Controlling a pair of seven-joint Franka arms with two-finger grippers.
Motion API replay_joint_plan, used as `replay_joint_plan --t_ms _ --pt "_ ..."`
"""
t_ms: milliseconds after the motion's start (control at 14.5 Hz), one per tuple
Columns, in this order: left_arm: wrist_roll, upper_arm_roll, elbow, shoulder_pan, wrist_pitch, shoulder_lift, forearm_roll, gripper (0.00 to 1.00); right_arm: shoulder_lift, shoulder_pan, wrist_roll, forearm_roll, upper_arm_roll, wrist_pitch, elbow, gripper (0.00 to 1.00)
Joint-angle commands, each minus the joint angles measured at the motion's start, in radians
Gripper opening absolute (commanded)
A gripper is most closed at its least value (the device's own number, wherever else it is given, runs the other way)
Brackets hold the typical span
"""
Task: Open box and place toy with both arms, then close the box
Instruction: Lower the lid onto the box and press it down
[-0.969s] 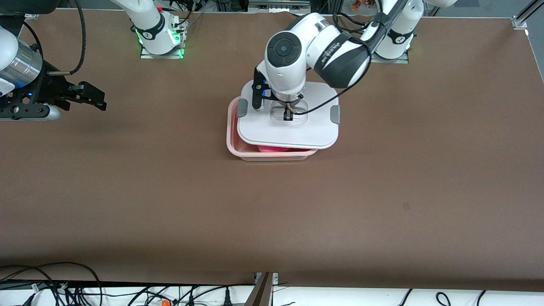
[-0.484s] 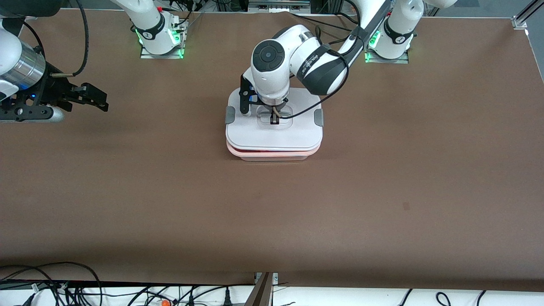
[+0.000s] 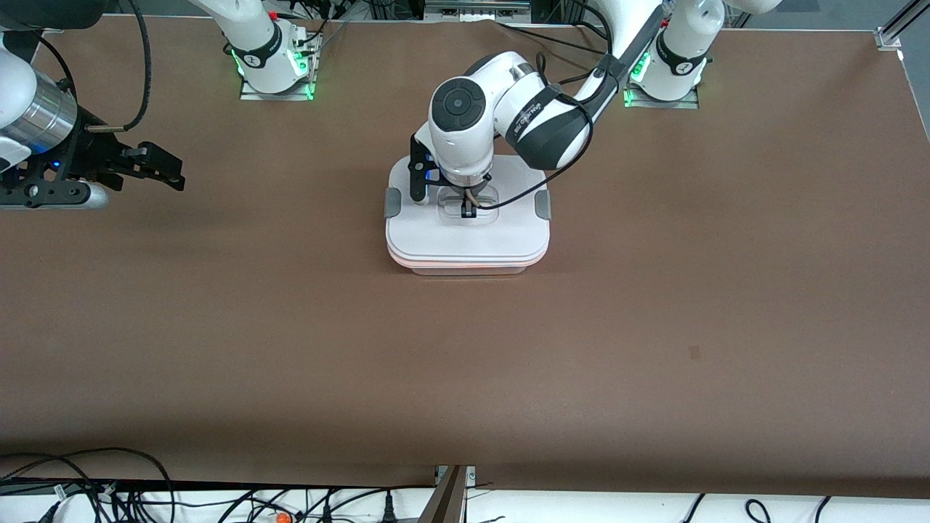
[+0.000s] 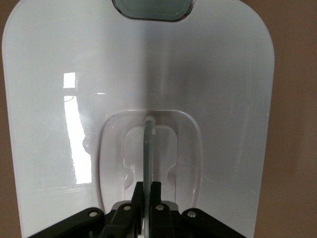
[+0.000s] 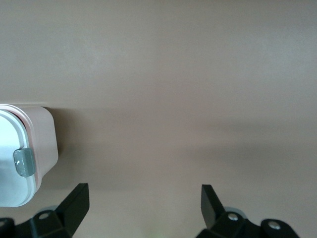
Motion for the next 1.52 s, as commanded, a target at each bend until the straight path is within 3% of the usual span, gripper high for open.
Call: replay_joint_plan --t_ms 0,1453 --pt "-0.009 0.018 0.052 -0.018 -0.010 0.027 -0.004 0.00 0.005 -0.004 0.010 -0.002 0.002 -0.012 0.017 1.00" --pt "-0.059 0.024 0.097 -0.041 -0.010 0.078 0.033 0.00 0.007 -0.004 0.019 0.003 0.002 -0.005 0.019 1.00"
